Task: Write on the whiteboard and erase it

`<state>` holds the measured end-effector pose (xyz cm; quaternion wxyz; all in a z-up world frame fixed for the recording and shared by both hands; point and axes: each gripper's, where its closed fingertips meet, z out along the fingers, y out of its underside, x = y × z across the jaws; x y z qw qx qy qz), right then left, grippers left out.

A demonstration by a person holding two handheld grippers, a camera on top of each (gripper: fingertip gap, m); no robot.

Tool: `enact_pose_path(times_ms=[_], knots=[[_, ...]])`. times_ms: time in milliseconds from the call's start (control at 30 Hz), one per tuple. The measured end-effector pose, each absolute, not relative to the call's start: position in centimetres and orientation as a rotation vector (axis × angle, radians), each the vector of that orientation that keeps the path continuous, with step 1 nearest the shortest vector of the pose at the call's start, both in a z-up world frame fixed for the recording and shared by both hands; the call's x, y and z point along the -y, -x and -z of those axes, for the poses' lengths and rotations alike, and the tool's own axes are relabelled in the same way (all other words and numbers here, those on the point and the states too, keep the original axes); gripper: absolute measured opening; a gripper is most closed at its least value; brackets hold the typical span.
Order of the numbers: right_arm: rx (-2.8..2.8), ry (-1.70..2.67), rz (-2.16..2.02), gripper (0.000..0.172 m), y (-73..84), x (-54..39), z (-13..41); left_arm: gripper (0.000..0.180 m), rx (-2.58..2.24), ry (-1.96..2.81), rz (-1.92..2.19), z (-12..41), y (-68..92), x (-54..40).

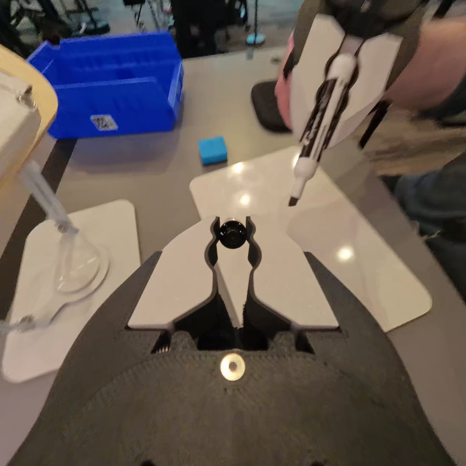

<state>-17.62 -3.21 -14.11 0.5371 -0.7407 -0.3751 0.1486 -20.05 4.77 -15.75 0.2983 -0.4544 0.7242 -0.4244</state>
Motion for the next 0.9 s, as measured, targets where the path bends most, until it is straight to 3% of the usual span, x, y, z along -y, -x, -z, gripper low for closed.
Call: enact_pose_path(times_ms=[33,433,900], knots=[[0.904,1.795,-0.346,0.020,18.1,3.0,14.8,0.020,-1.951,1.221,1.074,16.6,20.6,-5.2],[1.092,2.092,-0.194,0.020,22.6,0.5,20.6,0.020,-2.239,1.394,0.990,26.1,27.7,-6.1],[1.247,2.275,-0.130,0.020,24.2,-1.4,22.8,0.019,-2.330,1.422,0.923,29.0,28.2,-6.0]])
